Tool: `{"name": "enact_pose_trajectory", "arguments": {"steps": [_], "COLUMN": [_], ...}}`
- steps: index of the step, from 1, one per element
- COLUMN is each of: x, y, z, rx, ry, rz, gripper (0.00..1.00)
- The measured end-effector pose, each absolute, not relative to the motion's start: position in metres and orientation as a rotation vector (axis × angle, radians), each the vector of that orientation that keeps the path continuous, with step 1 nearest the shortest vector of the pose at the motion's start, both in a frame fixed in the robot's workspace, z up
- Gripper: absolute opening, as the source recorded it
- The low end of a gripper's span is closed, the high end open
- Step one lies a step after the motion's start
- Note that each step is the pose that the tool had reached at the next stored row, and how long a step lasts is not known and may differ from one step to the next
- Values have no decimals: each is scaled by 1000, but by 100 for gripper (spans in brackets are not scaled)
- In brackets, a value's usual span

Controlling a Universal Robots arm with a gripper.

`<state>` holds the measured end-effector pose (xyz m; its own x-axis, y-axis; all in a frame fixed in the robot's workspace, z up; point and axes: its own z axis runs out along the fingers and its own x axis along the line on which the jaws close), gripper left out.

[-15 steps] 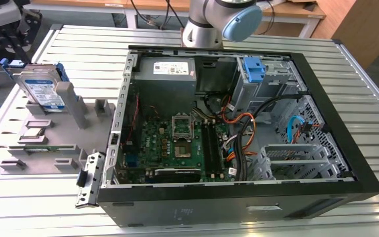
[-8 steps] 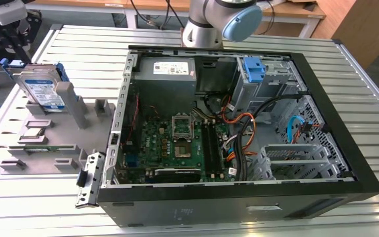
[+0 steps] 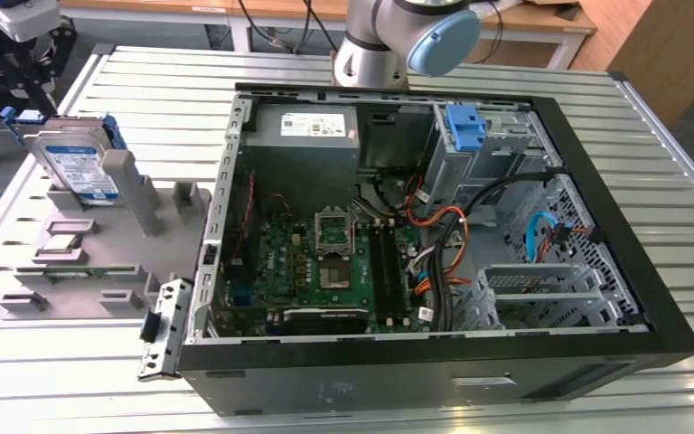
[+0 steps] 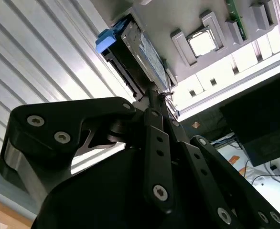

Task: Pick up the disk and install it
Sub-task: 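Pick up the disk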

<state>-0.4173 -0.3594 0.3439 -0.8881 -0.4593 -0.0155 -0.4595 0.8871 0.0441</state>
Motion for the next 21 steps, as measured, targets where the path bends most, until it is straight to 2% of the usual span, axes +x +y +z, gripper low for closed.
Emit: {"name": "enact_pose_trajectory", "arguments": {"steps": [21], "x": [-417], "y": [-359], "z": [344], "rx": [-1304], "ry": [2862], "rz": [73], "gripper": [11]}}
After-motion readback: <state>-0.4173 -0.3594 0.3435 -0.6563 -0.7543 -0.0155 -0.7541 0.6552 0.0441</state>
